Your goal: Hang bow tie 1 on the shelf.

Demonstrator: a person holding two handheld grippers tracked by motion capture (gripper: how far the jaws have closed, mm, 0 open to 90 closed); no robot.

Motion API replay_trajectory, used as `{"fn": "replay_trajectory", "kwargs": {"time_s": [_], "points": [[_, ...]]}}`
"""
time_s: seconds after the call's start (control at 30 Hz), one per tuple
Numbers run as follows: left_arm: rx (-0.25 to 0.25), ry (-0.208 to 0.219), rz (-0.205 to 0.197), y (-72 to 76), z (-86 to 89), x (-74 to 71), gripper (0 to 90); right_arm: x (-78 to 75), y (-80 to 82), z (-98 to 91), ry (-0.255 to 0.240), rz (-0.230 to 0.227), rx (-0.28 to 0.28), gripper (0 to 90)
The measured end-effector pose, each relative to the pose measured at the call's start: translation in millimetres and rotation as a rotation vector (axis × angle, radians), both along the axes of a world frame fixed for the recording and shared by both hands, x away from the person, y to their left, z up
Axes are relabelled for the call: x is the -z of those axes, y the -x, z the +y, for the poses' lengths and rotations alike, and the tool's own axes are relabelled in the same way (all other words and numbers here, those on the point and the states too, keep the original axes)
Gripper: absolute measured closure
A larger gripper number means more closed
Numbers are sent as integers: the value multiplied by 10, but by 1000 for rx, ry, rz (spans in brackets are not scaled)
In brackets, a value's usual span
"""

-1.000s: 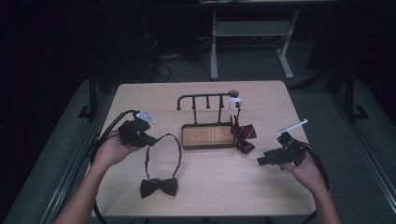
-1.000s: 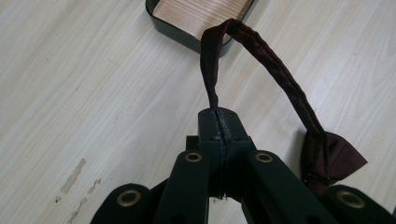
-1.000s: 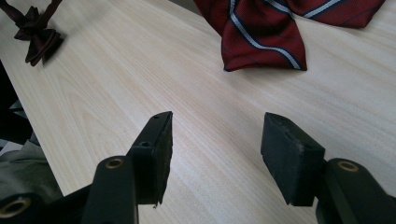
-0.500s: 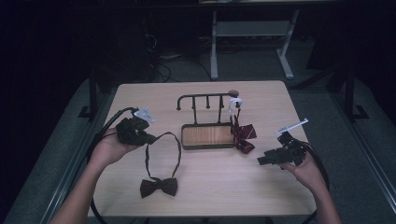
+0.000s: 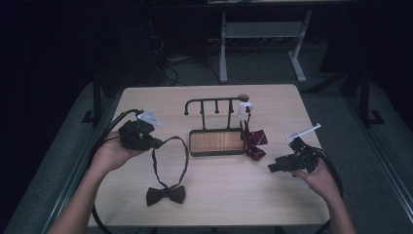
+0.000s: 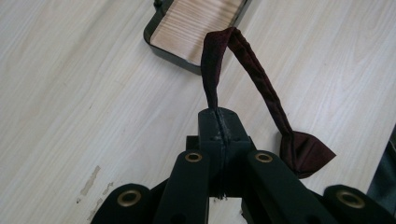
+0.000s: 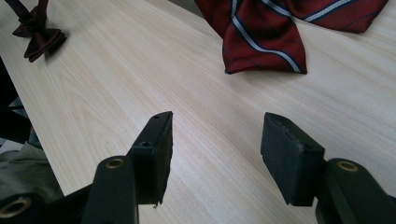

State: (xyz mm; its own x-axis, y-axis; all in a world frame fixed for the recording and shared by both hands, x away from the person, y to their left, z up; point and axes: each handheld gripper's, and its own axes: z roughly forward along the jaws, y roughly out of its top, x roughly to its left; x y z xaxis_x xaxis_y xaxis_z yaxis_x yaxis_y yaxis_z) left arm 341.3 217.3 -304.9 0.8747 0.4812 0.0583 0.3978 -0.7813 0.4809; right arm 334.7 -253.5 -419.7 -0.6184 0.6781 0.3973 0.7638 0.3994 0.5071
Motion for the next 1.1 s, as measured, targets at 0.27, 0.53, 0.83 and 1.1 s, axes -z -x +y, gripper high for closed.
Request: {"fn": "replay_trajectory", "kwargs": {"time_s": [0.27, 0.53, 0.83, 1.1], "points": [[22, -6, -10, 21, -61, -78, 900, 2, -9, -9, -1, 2, 0, 434], [42, -6, -19, 42, -99, -158, 900, -8, -11, -2, 2, 1, 0, 434], [51, 5, -36, 38, -136, -267, 900, -25, -19, 18, 3, -2, -2, 435], [45, 6, -35, -38, -176, -296, 900, -22, -25, 18, 3, -4, -5, 434]]}}
